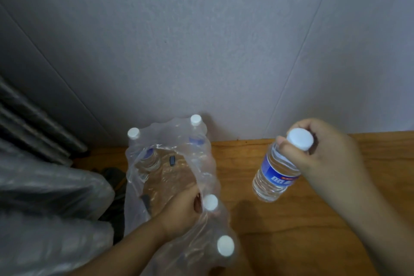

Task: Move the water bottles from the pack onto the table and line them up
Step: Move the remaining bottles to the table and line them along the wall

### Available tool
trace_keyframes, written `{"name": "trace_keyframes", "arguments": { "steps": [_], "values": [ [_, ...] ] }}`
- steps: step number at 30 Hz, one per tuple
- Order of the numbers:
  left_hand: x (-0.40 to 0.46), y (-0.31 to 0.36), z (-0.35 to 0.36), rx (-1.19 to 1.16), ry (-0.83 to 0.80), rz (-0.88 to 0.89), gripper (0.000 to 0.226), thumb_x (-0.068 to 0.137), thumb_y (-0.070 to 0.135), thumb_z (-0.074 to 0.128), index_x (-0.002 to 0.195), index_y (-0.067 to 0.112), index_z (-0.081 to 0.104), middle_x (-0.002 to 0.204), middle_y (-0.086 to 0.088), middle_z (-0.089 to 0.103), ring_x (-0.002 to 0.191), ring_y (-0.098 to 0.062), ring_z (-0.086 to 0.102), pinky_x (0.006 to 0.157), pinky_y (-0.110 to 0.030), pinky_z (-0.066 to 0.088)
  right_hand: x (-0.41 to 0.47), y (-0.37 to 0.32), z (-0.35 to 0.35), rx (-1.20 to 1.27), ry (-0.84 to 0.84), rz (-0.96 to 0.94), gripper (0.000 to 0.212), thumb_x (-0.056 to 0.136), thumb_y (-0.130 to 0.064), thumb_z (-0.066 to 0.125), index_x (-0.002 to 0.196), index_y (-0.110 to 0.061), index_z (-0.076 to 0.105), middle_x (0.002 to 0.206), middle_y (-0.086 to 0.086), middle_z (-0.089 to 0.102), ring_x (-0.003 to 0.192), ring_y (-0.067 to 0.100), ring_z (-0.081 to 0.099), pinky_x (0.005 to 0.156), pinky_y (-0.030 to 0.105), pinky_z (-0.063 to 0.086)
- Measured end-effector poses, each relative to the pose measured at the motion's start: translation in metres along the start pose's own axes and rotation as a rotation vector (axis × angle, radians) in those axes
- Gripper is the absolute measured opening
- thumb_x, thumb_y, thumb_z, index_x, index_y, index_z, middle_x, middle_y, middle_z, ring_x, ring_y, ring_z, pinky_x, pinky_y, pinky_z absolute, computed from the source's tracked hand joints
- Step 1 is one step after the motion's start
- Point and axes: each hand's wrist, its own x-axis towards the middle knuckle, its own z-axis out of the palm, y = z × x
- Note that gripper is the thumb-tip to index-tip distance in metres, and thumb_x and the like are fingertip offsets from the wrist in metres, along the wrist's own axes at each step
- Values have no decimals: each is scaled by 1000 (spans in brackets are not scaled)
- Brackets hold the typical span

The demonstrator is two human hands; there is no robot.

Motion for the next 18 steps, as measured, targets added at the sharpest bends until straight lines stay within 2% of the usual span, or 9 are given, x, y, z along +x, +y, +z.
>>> {"name": "trace_keyframes", "arguments": {
  "steps": [3,6,8,11,13,15,16,18],
  "values": [
    [-7,-1,-11,173,78,20,26,86,16,60,76,36,47,73,10,57,68,-1,56,66,-17,49,-5,9,8,12,-54,16,18,76,-31,72,73,-20,57,66,-4,60,66,3,55,51,11,40],
    [-14,-2,-26,350,40,-42,16,88,40,56,97,39,43,89,12,62,78,-2,59,70,-22,49,-7,12,16,11,-100,29,19,75,-33,71,73,-21,56,69,-3,60,65,10,56,52,23,39],
    [-21,-1,-34,451,47,-76,22,88,50,54,95,36,38,90,12,59,78,-2,55,64,-18,42,-6,12,21,23,-116,44,19,74,-33,71,72,-22,56,70,-3,60,66,11,56,54,25,38],
    [-30,1,-48,559,147,-81,25,87,52,53,100,33,42,95,11,61,84,-5,59,69,-23,48,-5,7,27,37,-133,53,18,74,-31,73,73,-22,57,72,-4,60,68,11,55,56,25,37],
    [-36,6,-62,593,219,-101,26,86,52,53,102,34,43,91,11,59,78,-7,60,62,-24,48,-2,1,29,22,-149,62,17,75,-30,73,75,-22,58,73,-5,59,69,10,55,56,23,36],
    [-43,16,-79,607,271,-137,24,85,52,55,96,36,40,83,10,54,70,-6,55,52,-19,37,2,-10,28,-10,-152,69,17,75,-30,73,76,-22,57,75,-6,59,70,11,54,56,25,37],
    [-46,23,-89,607,293,-155,24,85,51,56,95,34,41,82,10,54,68,-6,54,51,-19,36,4,-16,27,-24,-154,77,17,75,-30,73,76,-22,58,76,-5,59,71,13,55,57,27,39],
    [-53,44,-109,577,338,-195,25,85,47,59,97,29,46,85,8,56,70,-10,55,53,-26,43,10,-32,20,-41,-164,98,17,76,-31,72,79,-21,59,79,-3,61,73,16,56,61,31,44]
  ]
}}
